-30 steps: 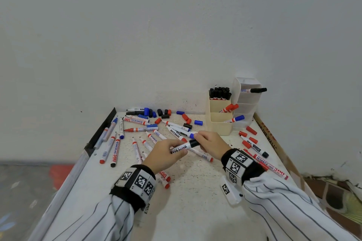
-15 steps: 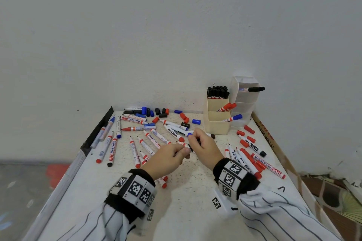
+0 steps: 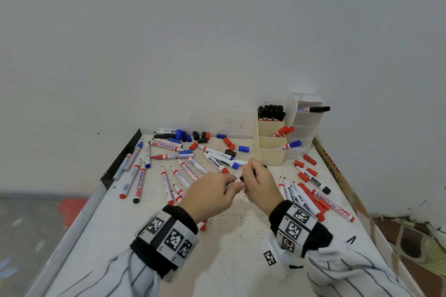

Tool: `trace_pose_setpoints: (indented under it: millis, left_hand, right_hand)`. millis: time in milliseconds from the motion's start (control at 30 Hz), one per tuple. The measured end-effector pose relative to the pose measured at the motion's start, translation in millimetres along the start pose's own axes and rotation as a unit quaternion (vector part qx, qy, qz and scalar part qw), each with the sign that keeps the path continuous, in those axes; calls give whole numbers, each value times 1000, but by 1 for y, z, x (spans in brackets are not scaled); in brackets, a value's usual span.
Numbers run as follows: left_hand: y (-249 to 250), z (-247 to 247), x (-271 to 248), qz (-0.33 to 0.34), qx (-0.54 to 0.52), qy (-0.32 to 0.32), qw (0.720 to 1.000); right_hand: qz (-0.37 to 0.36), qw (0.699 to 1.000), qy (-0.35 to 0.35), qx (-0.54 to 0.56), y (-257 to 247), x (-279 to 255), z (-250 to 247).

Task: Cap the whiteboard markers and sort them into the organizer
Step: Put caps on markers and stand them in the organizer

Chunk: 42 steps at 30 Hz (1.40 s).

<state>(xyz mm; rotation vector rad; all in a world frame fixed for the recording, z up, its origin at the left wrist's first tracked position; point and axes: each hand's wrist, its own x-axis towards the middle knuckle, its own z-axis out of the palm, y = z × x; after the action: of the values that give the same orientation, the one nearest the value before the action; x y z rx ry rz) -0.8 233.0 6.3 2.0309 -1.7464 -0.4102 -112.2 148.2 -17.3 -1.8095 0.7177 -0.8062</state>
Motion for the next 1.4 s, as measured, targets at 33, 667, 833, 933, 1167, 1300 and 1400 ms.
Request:
trace_pose_setpoints:
  millis: [33, 667, 833, 933, 1167, 1300, 1400]
  left_hand:
    - [0, 1, 1, 0, 4, 2, 1000]
    - [-32, 2, 14, -163, -229, -103, 954]
    - [-87, 9, 3, -359, -14, -53, 932]
    - [-97, 22, -2, -375, 42, -100, 921]
    - [-102, 34, 20, -431, -180, -49, 883]
    - [-101, 31, 26, -445, -224, -22, 866]
    - [-99, 32, 30, -458, -259, -9, 851]
  right_hand:
    - [19, 1000, -10, 12, 0, 1, -1]
    - [7, 982, -109, -155, 5, 23, -4]
    - [-36, 979, -19, -201, 5, 50, -24]
    - [-53, 971, 65, -223, 2, 63, -43]
    - [-96, 931, 274, -223, -9, 81, -116]
    - [-111, 898, 352, -241, 2, 84, -156]
    - [-116, 886, 365, -261, 21, 89, -172]
